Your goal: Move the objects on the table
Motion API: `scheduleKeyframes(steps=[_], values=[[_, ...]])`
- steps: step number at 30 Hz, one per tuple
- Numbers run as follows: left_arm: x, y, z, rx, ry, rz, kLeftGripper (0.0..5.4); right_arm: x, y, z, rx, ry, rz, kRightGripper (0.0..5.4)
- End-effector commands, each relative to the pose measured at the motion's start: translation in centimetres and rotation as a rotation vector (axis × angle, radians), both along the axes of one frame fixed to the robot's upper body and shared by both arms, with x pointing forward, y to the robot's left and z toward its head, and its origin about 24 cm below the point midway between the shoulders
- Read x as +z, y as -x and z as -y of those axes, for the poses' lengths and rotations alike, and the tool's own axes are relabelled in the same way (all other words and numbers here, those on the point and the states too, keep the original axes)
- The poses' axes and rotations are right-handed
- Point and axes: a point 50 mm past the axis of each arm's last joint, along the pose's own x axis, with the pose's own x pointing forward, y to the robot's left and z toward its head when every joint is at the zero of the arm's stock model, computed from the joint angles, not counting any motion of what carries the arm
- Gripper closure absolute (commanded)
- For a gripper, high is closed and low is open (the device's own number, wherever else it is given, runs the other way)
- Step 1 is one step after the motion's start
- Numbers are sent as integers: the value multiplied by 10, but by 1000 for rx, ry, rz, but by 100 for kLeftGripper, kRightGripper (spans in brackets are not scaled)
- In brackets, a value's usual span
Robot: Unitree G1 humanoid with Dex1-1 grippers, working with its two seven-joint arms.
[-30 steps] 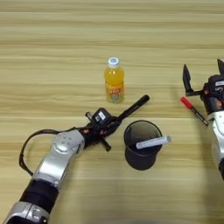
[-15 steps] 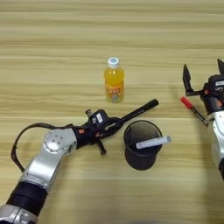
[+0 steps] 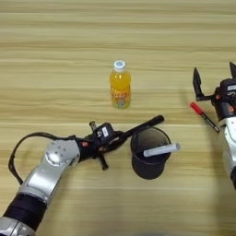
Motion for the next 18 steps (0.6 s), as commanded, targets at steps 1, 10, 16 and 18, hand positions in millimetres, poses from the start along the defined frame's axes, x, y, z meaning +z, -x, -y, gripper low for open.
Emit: scheduleKeyframes(steps=[1, 10, 16, 18], values=[[-2, 1, -3, -4, -31, 10, 471, 4, -1, 1, 1, 4, 12, 0], [-2, 4, -2, -47, -30, 13, 471, 4, -1, 1, 1, 5, 11, 0], [-1, 6, -3, -71, -24, 18, 401, 4, -2, 1, 0, 4, 8, 0], [0, 5, -3, -72, -20, 26, 375, 4, -2, 1, 0, 4, 7, 0]])
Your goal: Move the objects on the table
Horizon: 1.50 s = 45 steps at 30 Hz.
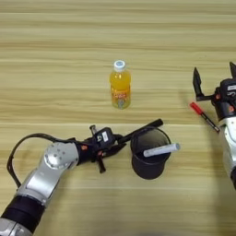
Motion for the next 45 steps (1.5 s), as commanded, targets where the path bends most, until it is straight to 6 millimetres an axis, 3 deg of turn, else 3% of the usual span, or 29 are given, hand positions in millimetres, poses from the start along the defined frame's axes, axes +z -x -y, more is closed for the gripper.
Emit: scheduleKeyframes(steps=[1, 17, 29, 39, 45], values=[[3, 0, -1, -18, -4, 20, 364, 3, -2, 1, 0, 4, 6, 0], [40, -15, -18, 0, -16, 221, 199, 3, -3, 2, -3, 2, 0, 0], [82, -45, -29, 270, 199, 370, 91, 3, -2, 2, -2, 3, 2, 0], [86, -62, -14, 384, 302, 386, 4, 3, -2, 1, -2, 3, 5, 0], [86, -71, -2, 396, 346, 347, 1, 2, -2, 0, -1, 3, 5, 0]])
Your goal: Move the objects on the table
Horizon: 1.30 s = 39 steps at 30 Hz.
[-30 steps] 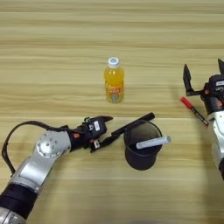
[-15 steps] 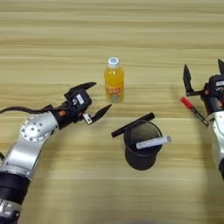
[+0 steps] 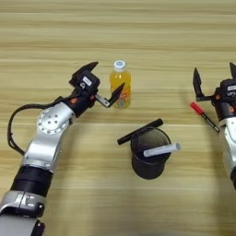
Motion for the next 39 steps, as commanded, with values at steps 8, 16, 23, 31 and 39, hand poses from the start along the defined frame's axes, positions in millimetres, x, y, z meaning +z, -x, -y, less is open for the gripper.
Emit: scheduleKeyframes(steps=[8, 16, 23, 31, 39], values=[[-3, -21, 16, 8, 85, -98, 1, 3, -2, -2, 3, 6, 13, 0], [-6, -29, 32, -5, 133, -148, 1, 3, -1, -2, 4, 8, 14, 0], [-7, -33, 39, -9, 149, -155, 54, 3, -1, -3, 6, 11, 15, 0], [-7, -35, 42, -5, 153, -150, 136, 3, -1, -4, 7, 12, 16, 0], [-10, -36, 43, -1, 142, -158, 210, 3, -1, -4, 6, 10, 15, 0]])
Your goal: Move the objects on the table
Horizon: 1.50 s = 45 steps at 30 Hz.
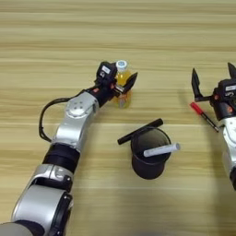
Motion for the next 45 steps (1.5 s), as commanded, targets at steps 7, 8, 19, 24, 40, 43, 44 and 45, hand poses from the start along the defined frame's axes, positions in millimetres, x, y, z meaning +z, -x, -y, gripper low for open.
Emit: scheduleKeyframes(steps=[7, 8, 19, 24, 40, 43, 44, 45], values=[[-1, -3, 4, -9, -28, -4, 276, 4, -1, 0, -3, -4, 17, 0], [-1, -3, 4, -9, -29, -3, 285, 4, -1, 0, -3, -4, 17, 0], [-3, -1, 5, -11, -36, 3, 365, 3, -1, 1, -3, -2, 18, 0], [-2, -1, 6, -10, -33, 7, 365, 3, -1, 1, -3, -2, 18, 0], [18, 11, 2, -33, 24, 63, 366, 4, -1, 1, -2, -3, 17, 0], [23, 14, 1, -44, 25, 75, 366, 3, -2, 1, 14, -7, 7, 0], [25, 14, 1, -48, 24, 79, 366, 3, -2, 0, 27, -10, 2, 0], [27, 15, 1, -51, 23, 83, 366, 3, -2, -1, 46, -13, -4, 0]])
